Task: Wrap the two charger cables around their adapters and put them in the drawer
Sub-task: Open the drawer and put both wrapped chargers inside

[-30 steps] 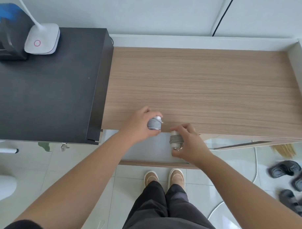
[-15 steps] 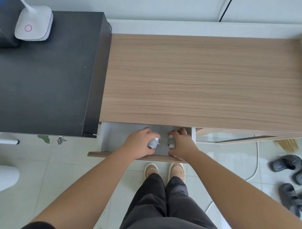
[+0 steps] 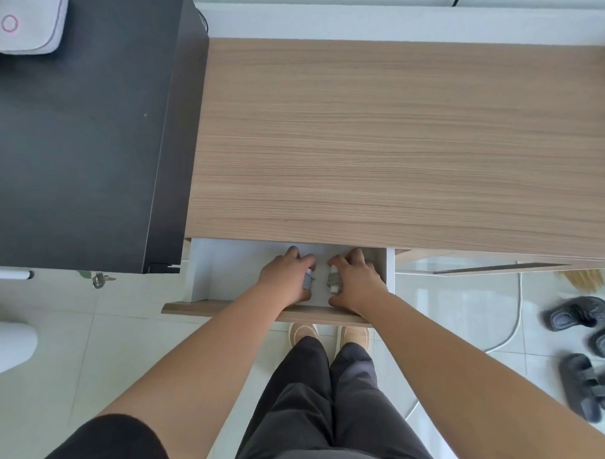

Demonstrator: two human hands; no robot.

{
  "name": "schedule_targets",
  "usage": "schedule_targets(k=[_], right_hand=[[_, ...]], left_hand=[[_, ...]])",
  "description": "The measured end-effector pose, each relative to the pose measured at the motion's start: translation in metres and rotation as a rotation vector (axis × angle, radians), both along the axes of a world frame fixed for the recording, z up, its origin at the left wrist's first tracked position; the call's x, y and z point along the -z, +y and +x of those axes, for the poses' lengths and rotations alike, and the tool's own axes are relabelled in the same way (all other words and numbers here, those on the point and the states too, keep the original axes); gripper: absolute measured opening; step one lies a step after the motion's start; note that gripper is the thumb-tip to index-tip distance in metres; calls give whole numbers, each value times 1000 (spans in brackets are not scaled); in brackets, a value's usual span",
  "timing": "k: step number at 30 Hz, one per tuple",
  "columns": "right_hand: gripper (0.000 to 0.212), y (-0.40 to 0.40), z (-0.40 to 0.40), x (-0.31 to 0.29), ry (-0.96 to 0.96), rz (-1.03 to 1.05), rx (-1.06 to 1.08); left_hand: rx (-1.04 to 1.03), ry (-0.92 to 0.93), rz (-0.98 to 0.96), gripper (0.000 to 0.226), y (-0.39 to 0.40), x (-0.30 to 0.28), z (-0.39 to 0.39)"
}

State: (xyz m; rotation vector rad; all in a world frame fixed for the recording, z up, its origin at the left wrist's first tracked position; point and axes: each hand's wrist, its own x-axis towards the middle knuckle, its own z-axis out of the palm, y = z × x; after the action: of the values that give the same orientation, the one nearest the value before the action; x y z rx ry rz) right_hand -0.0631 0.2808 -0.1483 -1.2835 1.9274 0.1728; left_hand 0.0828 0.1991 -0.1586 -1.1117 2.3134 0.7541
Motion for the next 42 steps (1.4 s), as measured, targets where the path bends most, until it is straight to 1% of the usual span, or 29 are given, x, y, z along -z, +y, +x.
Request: schedule_targets(k=[4, 7, 9, 11, 14, 17, 19, 20, 21, 22, 24, 25, 27, 29, 35, 38, 42], right_hand=[[79, 1, 1, -2, 45, 4, -65], [81, 1, 0, -7, 42, -10, -48], [82, 2, -2, -13, 23, -29, -15], [77, 6, -6, -20, 1, -62, 39], [61, 18, -9, -31, -24, -138, 110], [43, 36, -9, -41, -24, -327, 107], [36, 48, -5, -46, 3, -523, 79], [36, 52, -2, -48, 32, -633, 62], [38, 55, 0, -48, 57, -717, 46], [45, 56, 3, -48, 75, -745, 29], [73, 54, 6, -51, 70, -621, -24], [88, 52, 6, -54, 68, -528, -61], [111, 46, 4, -55, 99, -398, -140], [120, 42, 1, -57, 137, -351, -180], [121, 37, -7, -63, 156, -344, -189], [114, 36, -8, -61, 133, -386, -146], [100, 35, -7, -58, 138, -448, -88]], left_hand=[[-37, -11, 55, 58, -1, 4, 2], [-90, 11, 113, 73, -3, 0, 4], [-134, 46, 121, 77, -5, -7, 10], [-161, 74, 113, 74, -6, -16, 18], [-217, 129, 112, 62, -6, -36, 34], [-216, 280, 44, 44, -1, -59, 54], [-163, 438, -74, 36, 6, -75, 67], [-127, 491, -143, 39, 9, -82, 73], [-88, 502, -205, 49, 13, -86, 77], [-49, 458, -241, 65, 16, -88, 80], [1, 271, -219, 106, 20, -89, 81], [14, 191, -205, 120, 21, -87, 80], [30, 118, -225, 130, 20, -82, 78], [30, 97, -245, 132, 18, -80, 76], [16, 79, -282, 127, 15, -81, 76], [-10, 89, -295, 120, 15, -80, 74], [-31, 125, -378, 107, 17, -74, 71]])
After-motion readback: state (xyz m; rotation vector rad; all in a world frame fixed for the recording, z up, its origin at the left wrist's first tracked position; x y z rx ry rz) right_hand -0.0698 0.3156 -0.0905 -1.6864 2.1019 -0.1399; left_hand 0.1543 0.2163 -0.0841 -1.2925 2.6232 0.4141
